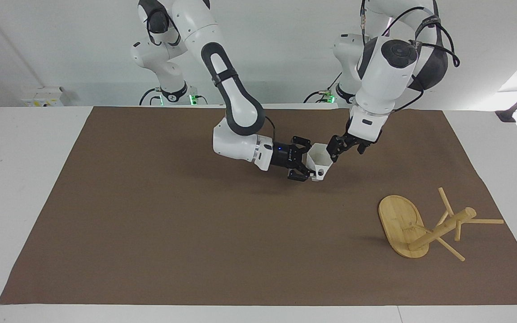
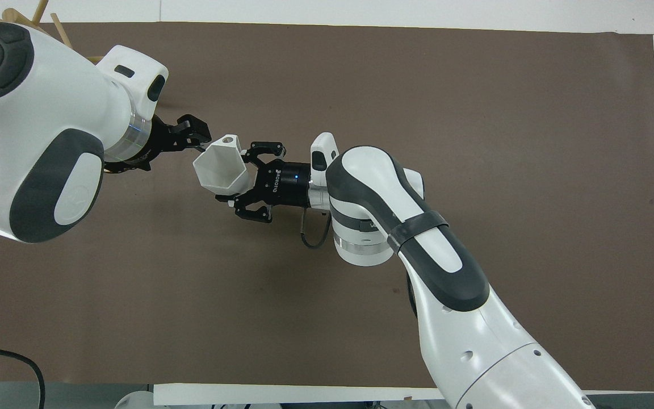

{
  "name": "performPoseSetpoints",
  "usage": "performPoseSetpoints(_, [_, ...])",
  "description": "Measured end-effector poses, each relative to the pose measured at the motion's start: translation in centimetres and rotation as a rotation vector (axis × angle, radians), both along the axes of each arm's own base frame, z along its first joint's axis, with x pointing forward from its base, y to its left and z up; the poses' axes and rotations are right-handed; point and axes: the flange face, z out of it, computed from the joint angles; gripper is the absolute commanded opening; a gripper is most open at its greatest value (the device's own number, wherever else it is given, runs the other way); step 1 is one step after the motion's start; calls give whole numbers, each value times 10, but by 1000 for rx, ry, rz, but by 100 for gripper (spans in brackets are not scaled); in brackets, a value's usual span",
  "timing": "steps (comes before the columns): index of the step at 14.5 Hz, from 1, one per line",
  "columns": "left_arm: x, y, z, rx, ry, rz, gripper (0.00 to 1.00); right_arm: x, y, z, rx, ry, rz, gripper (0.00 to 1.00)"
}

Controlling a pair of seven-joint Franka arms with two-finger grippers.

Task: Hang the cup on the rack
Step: 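Grasp the mug with the left gripper from the right gripper, then move the mug to the rack while the right gripper withdraws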

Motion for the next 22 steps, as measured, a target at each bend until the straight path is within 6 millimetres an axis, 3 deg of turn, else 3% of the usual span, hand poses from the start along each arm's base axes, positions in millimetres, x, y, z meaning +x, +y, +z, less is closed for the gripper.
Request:
performPoseSetpoints(3, [-15,-15,-18,17,38,1,92,0,0,0,-2,-13,2,54])
performPoseSetpoints(5, [-24,-23,-23,18,55,18,75,1,-1,0,-5,-14,-1,55])
performPoseSetpoints(7, [-29,-26,-22,13,63,25,44,2,-2,0,-9,-16,-7,56])
performPoseSetpoints(9, [-32,-27,-21,3,75,29,2,2,-2,1,-11,-18,-10,57])
performPoseSetpoints(14, [-25,-21,-17,-37,64,75,0,1,1,2,-9,-16,-15,63])
performPoseSetpoints(17, [-23,-20,-17,-48,60,84,0,2,0,3,-9,-17,-23,100])
performPoseSetpoints(20, [-21,-18,-16,-53,50,109,0,8,-6,3,6,-3,-60,100])
performPoseSetpoints(22, [-14,-19,-13,-81,0,154,0,22,-26,3,5,-4,-97,100])
